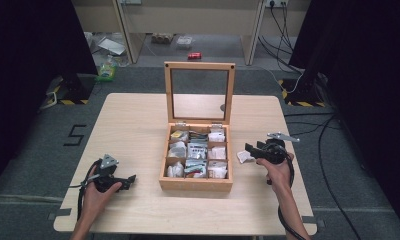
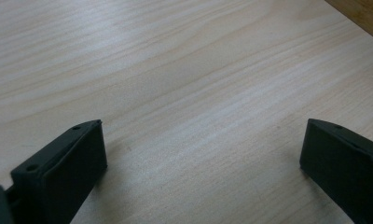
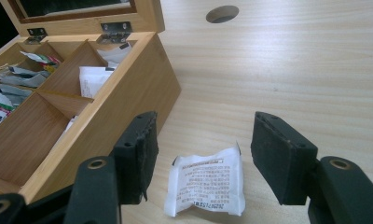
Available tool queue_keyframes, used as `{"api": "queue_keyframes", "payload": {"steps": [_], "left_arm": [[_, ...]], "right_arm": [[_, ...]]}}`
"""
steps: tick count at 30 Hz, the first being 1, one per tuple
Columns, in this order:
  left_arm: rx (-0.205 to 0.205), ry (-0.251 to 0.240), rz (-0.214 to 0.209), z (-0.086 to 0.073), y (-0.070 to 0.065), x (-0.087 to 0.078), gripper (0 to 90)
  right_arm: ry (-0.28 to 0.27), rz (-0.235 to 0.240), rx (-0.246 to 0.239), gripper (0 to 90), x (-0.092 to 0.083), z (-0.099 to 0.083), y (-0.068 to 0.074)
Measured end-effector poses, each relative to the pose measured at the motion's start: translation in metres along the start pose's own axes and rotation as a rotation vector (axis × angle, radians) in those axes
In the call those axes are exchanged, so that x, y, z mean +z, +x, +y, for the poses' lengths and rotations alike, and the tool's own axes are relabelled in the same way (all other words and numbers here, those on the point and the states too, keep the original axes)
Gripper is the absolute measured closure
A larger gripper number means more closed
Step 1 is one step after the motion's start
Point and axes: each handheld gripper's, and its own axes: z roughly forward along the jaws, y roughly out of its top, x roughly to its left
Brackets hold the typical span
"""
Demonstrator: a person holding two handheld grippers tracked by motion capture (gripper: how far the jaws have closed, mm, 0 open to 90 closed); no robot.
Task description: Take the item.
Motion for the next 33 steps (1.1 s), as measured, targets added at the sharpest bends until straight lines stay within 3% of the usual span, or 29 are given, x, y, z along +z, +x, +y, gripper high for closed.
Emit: {"api": "queue_keyframes", "payload": {"steps": [6,20,33], "left_arm": [[0.001,0.0,0.0,0.0,0.0,0.0,0.0],[0.001,0.0,-0.001,0.0,0.0,0.0,0.0],[0.0,0.0,0.0,0.0,0.0,0.0,0.0]], "right_arm": [[-0.003,0.009,-0.028,40.1,0.001,0.004,0.002],[-0.035,0.059,-0.033,38.7,0.011,0.021,0.008],[-0.032,0.096,-0.062,37.2,0.022,0.023,0.021]]}}
